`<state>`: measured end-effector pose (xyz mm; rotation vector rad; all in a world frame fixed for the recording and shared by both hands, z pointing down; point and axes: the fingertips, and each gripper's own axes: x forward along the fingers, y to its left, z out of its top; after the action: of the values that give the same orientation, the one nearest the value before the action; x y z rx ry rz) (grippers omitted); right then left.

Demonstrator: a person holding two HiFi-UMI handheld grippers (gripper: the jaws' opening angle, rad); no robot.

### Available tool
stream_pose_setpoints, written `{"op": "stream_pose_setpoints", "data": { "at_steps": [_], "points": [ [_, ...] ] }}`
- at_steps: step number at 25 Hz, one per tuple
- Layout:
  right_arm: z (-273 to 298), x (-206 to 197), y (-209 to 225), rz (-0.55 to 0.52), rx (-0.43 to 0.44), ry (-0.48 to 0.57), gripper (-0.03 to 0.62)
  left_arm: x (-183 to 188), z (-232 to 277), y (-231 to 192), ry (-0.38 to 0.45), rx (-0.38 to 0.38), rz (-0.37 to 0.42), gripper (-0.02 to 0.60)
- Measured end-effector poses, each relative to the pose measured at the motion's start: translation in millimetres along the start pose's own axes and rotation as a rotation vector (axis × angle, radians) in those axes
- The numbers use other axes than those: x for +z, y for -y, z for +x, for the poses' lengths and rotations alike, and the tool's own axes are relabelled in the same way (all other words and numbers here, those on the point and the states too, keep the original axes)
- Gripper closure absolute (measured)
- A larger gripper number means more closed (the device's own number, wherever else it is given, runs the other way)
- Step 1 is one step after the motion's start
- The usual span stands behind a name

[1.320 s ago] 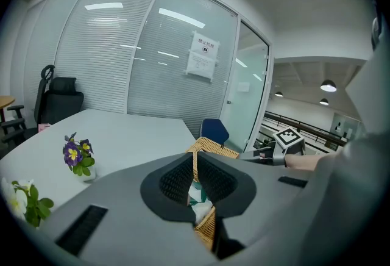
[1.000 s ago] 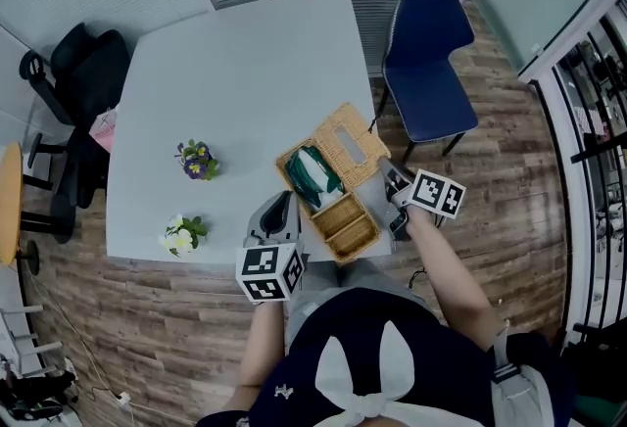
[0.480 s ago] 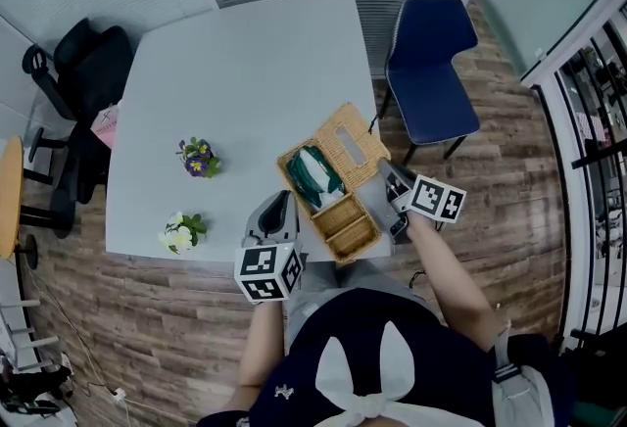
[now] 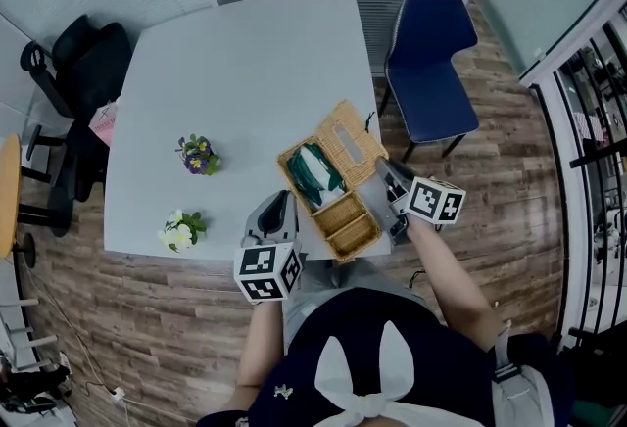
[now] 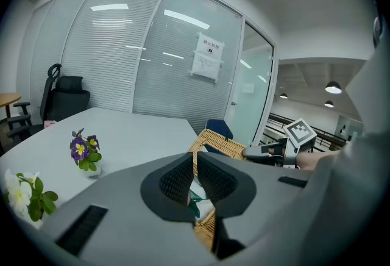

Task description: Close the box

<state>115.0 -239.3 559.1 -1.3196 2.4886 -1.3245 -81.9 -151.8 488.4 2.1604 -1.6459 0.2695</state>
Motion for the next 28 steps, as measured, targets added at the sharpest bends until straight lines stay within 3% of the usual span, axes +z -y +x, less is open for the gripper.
{"op": "stream_pose_setpoints", "data": {
  "at_steps": [8,28],
  "points": [
    [-2,-4,-12,-0.072,-0.022,-0.002,0.543,8,-3,-4,-0.007,-0.022,0.039,0.546],
    [-3,-12,-37,-0.241,-0.080,-0.004,0.540,13,-17,-17,-0.012,-0.058,0.043,0.546]
  ]
}}
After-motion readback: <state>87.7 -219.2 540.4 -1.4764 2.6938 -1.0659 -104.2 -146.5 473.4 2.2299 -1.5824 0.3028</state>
